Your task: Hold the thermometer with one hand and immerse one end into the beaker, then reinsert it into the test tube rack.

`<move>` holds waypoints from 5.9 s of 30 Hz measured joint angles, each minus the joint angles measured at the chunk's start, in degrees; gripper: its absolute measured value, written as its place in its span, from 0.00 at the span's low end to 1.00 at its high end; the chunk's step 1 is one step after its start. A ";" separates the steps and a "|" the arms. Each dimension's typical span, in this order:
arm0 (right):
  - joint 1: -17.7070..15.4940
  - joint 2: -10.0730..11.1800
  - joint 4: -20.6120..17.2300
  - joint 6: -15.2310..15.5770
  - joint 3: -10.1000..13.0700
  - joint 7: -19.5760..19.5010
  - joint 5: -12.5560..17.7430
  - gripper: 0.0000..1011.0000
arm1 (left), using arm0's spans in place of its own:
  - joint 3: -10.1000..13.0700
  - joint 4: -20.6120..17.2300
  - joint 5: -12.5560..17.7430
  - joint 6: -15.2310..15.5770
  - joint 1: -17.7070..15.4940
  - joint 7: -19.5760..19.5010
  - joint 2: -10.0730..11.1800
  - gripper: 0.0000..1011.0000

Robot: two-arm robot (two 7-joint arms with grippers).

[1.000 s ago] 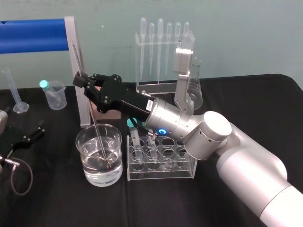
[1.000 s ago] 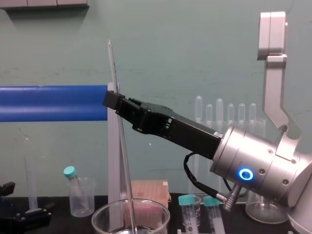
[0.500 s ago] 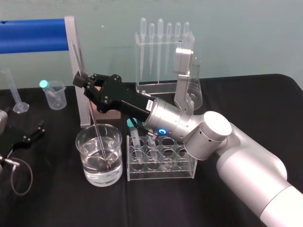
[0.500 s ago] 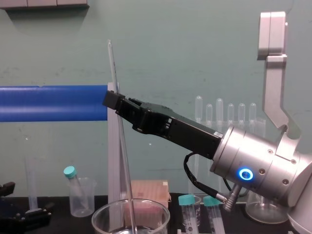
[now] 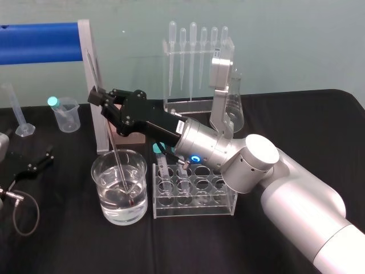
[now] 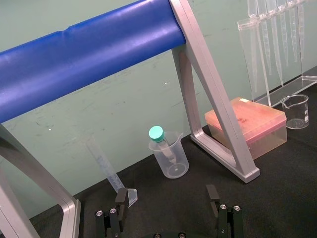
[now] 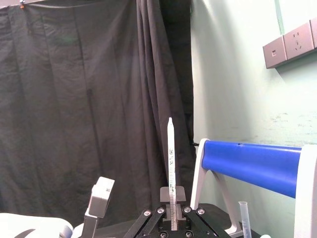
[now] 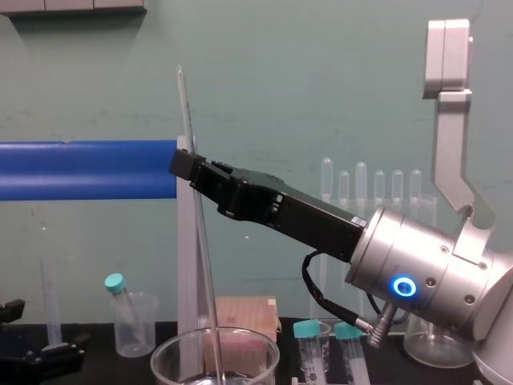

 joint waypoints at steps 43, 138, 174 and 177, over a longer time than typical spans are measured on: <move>-2.14 3.50 -12.60 -2.08 3.26 -0.63 3.09 0.06 | 0.00 0.00 0.00 0.00 0.00 0.00 0.00 1.00; -16.40 12.81 -16.33 -2.29 16.52 -12.19 -3.42 0.06 | 0.00 0.00 0.00 0.00 0.00 0.00 0.00 1.00; -16.91 12.95 -14.33 0.09 15.92 -12.69 -2.75 0.06 | 0.00 0.00 0.00 0.00 0.00 0.00 0.00 1.00; -16.90 12.95 -14.33 0.07 15.93 -12.67 -2.75 0.06 | 0.00 0.00 0.00 0.00 0.00 0.00 0.00 1.00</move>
